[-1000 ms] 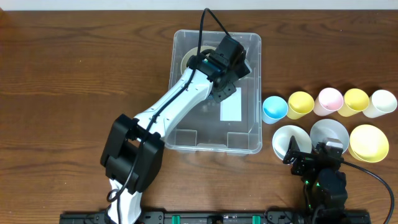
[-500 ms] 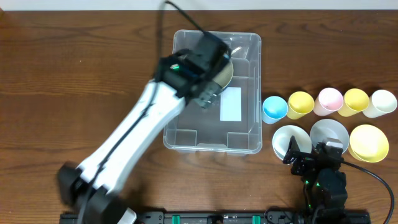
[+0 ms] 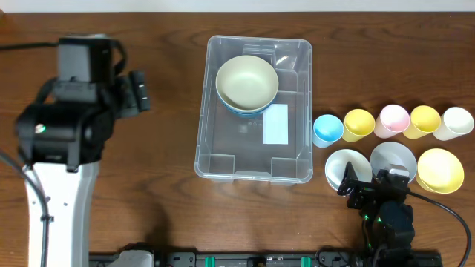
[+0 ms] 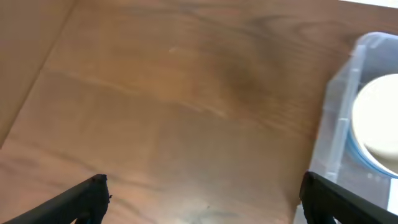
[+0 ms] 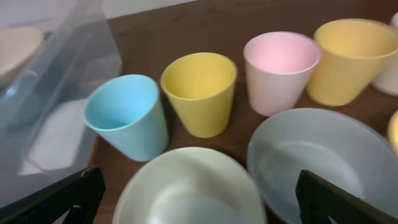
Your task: Pack container
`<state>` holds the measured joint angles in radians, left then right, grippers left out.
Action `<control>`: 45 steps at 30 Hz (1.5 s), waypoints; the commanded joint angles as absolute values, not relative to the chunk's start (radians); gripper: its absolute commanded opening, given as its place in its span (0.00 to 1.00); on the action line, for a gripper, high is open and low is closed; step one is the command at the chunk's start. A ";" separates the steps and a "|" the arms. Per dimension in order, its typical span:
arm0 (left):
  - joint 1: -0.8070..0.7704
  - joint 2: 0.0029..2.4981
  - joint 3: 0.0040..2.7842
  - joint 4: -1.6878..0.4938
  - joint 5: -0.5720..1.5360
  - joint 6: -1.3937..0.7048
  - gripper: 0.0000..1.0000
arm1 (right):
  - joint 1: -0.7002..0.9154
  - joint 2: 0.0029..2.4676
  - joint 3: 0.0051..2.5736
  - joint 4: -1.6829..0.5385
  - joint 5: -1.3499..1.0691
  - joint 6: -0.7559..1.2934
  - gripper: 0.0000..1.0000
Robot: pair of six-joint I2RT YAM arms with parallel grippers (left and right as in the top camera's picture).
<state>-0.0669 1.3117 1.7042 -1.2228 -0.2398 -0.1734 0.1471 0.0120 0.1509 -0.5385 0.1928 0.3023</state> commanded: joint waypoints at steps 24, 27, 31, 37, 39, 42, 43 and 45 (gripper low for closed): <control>-0.051 1.306 1.712 -1.279 -0.241 -0.204 0.98 | 0.125 0.543 0.855 -0.889 0.097 0.455 0.99; -0.051 1.306 1.712 -1.279 -0.241 -0.204 0.98 | 0.123 0.599 0.946 -0.957 0.101 0.428 0.99; -0.051 1.306 1.712 -1.279 -0.241 -0.204 0.98 | 0.096 0.628 0.971 -1.067 0.368 0.647 0.99; -0.051 1.306 1.712 -1.279 -0.241 -0.204 0.98 | -0.036 0.673 0.970 -1.113 0.422 0.771 0.99; -0.051 1.306 1.712 -1.279 -0.241 -0.204 0.98 | -0.104 0.704 0.970 -1.107 0.418 0.770 0.99; -0.051 1.306 1.712 -1.279 -0.241 -0.204 0.98 | -0.212 0.767 0.970 -1.108 0.316 0.762 0.99; -0.051 1.306 1.712 -1.279 -0.241 -0.204 0.98 | -0.251 0.800 0.970 -1.107 0.271 0.740 0.99; -0.051 1.306 1.712 -1.279 -0.241 -0.204 0.98 | -0.306 0.857 0.970 -1.106 0.225 0.712 0.99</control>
